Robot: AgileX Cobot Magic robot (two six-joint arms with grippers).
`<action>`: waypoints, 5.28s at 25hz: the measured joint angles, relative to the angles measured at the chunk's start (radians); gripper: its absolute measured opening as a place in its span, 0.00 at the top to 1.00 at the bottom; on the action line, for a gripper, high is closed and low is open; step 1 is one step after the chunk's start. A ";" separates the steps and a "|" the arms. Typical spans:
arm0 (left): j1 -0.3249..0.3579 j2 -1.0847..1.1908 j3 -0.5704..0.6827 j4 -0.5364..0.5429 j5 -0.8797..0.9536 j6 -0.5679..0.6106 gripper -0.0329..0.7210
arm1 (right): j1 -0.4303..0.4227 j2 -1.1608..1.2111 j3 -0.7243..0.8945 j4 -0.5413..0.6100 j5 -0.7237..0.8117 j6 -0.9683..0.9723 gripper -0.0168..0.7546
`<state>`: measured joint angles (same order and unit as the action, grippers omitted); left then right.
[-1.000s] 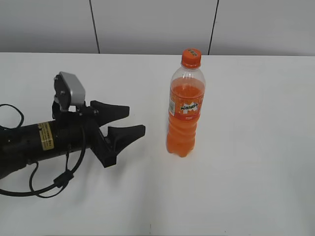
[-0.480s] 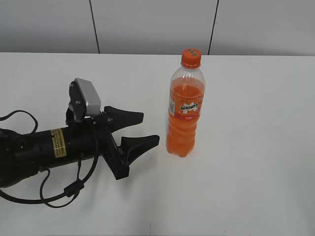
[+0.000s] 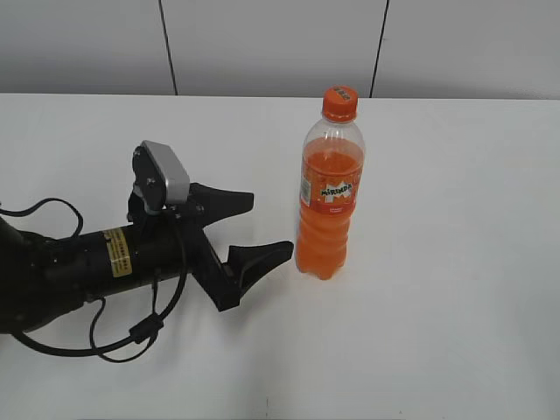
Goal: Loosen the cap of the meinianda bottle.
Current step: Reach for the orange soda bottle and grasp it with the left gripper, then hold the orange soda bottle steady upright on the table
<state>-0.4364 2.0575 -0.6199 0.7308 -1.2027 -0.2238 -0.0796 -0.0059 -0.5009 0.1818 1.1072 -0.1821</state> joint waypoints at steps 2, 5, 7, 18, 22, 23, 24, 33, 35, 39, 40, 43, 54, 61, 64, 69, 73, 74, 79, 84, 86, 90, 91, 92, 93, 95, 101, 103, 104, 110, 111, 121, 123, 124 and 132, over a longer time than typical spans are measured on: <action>0.000 0.000 -0.010 -0.004 -0.001 0.000 0.16 | 0.000 0.000 0.000 0.000 0.001 0.000 0.25; -0.002 0.001 -0.026 -0.011 -0.001 0.000 0.16 | 0.000 0.000 0.000 0.001 0.001 0.000 0.25; -0.002 0.001 -0.043 -0.015 -0.001 0.000 0.16 | 0.000 0.000 0.000 0.001 0.001 0.000 0.25; -0.003 0.033 -0.098 0.005 0.008 -0.003 0.17 | 0.000 0.000 0.000 0.001 0.001 0.000 0.25; -0.003 0.073 -0.100 0.010 0.003 -0.004 0.17 | 0.000 0.000 0.000 0.001 0.001 0.000 0.25; -0.003 0.085 -0.105 0.018 0.003 -0.004 0.17 | 0.000 0.000 0.000 0.001 0.001 0.000 0.25; -0.003 0.097 -0.115 0.024 0.001 -0.004 0.17 | 0.000 0.000 0.000 0.001 0.001 0.000 0.25; -0.005 0.163 -0.195 0.087 0.000 -0.029 0.17 | 0.000 0.000 0.000 0.001 0.001 0.000 0.25; -0.005 0.171 -0.207 0.091 -0.002 -0.036 0.17 | 0.000 0.000 0.000 0.001 0.001 0.000 0.25; -0.024 0.181 -0.226 0.092 -0.001 -0.038 0.17 | 0.000 0.000 0.000 0.001 0.001 0.000 0.25; -0.035 0.182 -0.232 0.092 0.005 -0.038 0.17 | 0.000 0.000 0.000 0.001 0.001 0.000 0.25; -0.068 0.182 -0.257 0.089 0.056 -0.038 0.17 | 0.000 0.000 0.000 0.001 0.001 0.000 0.25; -0.092 0.218 -0.342 0.038 0.105 -0.086 0.17 | 0.000 0.000 0.000 0.001 0.001 0.000 0.25; -0.106 0.267 -0.397 0.047 0.107 -0.105 0.17 | 0.000 0.000 0.000 0.001 0.000 0.000 0.25; -0.118 0.272 -0.415 0.048 0.107 -0.106 0.17 | 0.000 0.000 0.000 0.001 0.000 0.000 0.25; -0.124 0.276 -0.438 0.041 0.108 -0.106 0.17 | 0.000 0.000 0.000 0.001 0.000 0.000 0.25; -0.124 0.284 -0.457 0.037 0.110 -0.108 0.17 | 0.000 0.000 0.000 0.001 0.000 0.000 0.25; -0.124 0.284 -0.461 0.037 0.110 -0.108 0.18 | 0.000 0.000 0.000 0.001 0.000 0.000 0.25; -0.124 0.284 -0.465 0.036 0.111 -0.108 0.21 | 0.000 0.000 0.000 0.001 0.001 0.000 0.25; -0.124 0.284 -0.465 0.052 0.108 -0.108 0.39 | 0.000 0.000 0.000 0.001 0.001 0.000 0.25; -0.125 0.284 -0.465 0.056 0.108 -0.108 0.44 | 0.000 0.000 0.000 0.001 0.001 0.000 0.25; -0.125 0.284 -0.466 0.058 0.107 -0.108 0.44 | 0.000 0.000 0.000 0.001 0.001 0.000 0.25; -0.125 0.284 -0.466 0.058 0.107 -0.108 0.44 | 0.000 0.000 0.000 0.001 0.001 0.000 0.25; -0.125 0.284 -0.466 0.058 0.106 -0.108 0.44 | 0.000 0.000 0.000 0.001 0.001 0.000 0.25; -0.125 0.284 -0.466 0.058 0.104 -0.108 0.44 | 0.000 0.000 0.000 0.001 0.001 0.000 0.25; -0.119 0.286 -0.466 0.064 0.089 -0.108 0.44 | 0.000 0.000 0.000 0.001 0.001 0.000 0.25; -0.047 0.278 -0.444 0.215 0.037 -0.104 0.44 | 0.000 0.000 0.000 0.001 0.001 0.000 0.25; -0.018 0.250 -0.419 0.259 0.049 -0.102 0.44 | 0.000 0.000 0.000 0.001 0.001 0.000 0.25; -0.004 0.233 -0.407 0.279 0.053 -0.101 0.44 | 0.000 0.000 0.000 0.001 0.001 0.000 0.25; 0.069 0.113 -0.334 0.374 0.055 -0.121 0.44 | 0.000 0.000 0.000 0.001 0.001 0.000 0.25; 0.074 0.098 -0.323 0.379 0.051 -0.125 0.44 | 0.000 0.000 0.000 0.001 0.001 0.000 0.25; 0.077 0.082 -0.255 0.496 0.052 -0.176 0.44 | 0.000 0.000 0.000 0.001 0.001 0.000 0.25; 0.076 0.084 -0.255 0.495 0.052 -0.184 0.44 | 0.000 0.000 0.000 0.001 0.001 0.000 0.25; 0.074 0.090 -0.255 0.493 0.051 -0.187 0.44 | 0.000 0.000 0.000 0.001 0.001 0.000 0.25; 0.013 0.118 -0.273 0.449 0.051 -0.191 0.44 | 0.000 0.000 0.000 0.001 0.001 0.000 0.25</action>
<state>-0.4234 2.1755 -0.8930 1.1803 -1.1517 -0.4145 -0.0796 -0.0059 -0.5009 0.1827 1.1080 -0.1821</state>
